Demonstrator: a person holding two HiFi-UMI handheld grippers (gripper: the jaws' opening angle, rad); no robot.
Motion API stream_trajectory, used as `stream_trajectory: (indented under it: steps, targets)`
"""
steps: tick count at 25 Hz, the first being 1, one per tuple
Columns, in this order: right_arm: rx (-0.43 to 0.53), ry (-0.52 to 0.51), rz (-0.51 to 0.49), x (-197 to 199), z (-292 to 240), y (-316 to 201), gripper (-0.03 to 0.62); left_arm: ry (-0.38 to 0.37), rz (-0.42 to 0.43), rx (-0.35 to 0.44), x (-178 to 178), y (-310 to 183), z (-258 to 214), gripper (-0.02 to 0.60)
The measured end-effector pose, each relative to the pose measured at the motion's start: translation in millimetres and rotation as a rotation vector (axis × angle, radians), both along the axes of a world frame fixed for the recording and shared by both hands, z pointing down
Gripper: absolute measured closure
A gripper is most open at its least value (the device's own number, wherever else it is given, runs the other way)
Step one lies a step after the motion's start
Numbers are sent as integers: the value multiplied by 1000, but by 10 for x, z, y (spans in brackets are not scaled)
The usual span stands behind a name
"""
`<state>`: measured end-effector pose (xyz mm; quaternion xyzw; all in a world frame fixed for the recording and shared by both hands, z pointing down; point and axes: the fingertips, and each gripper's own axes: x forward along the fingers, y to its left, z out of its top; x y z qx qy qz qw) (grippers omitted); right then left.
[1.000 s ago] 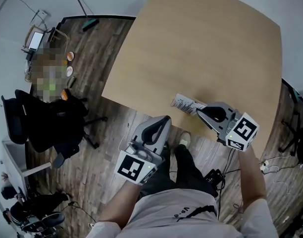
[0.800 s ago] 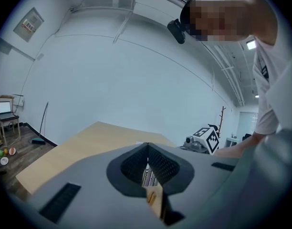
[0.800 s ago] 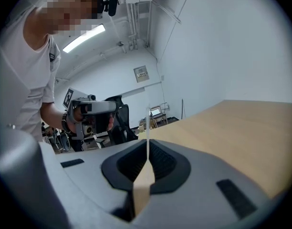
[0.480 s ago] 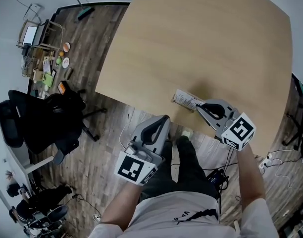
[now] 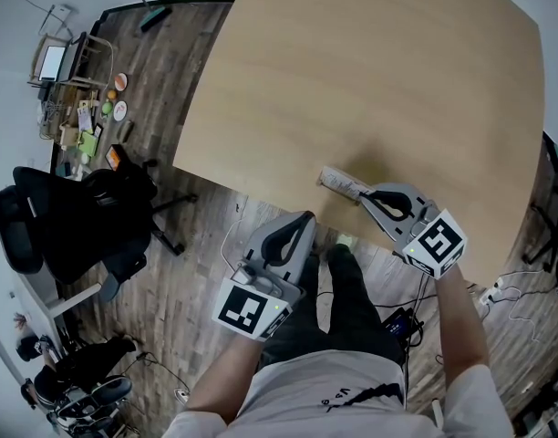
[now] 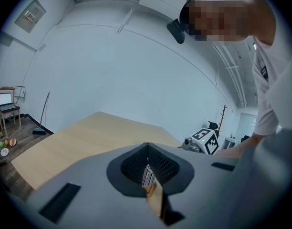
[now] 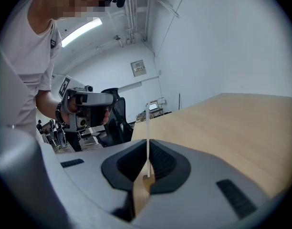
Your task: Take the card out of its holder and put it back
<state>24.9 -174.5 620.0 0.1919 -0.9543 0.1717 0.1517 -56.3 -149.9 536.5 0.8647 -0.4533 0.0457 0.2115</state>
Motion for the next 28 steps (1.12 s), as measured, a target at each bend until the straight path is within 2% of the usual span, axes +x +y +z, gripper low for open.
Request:
stream_trajectory:
  steps: [3,13,18,20,24,28]
  targets:
    - [-3,4,-2,1,44,-3,569,-4,3,-26,-17,27,91,569]
    - [-32,48,-47,-41,217,26,569,15,12,-38,-18,30,102,569]
    - [-42,144,-95,-23,414,121,569,29,25,-21,22,41,59,569]
    - [-51,138,-95,-28,410,125,568,12,29,-38,14,59,87,569]
    - [-66,136,-89,-12,374,101,497,19,33,-28,27,78,68,569]
    - [-58,133,-44,86,235,78,497,19,43,-21,58,93,21,569]
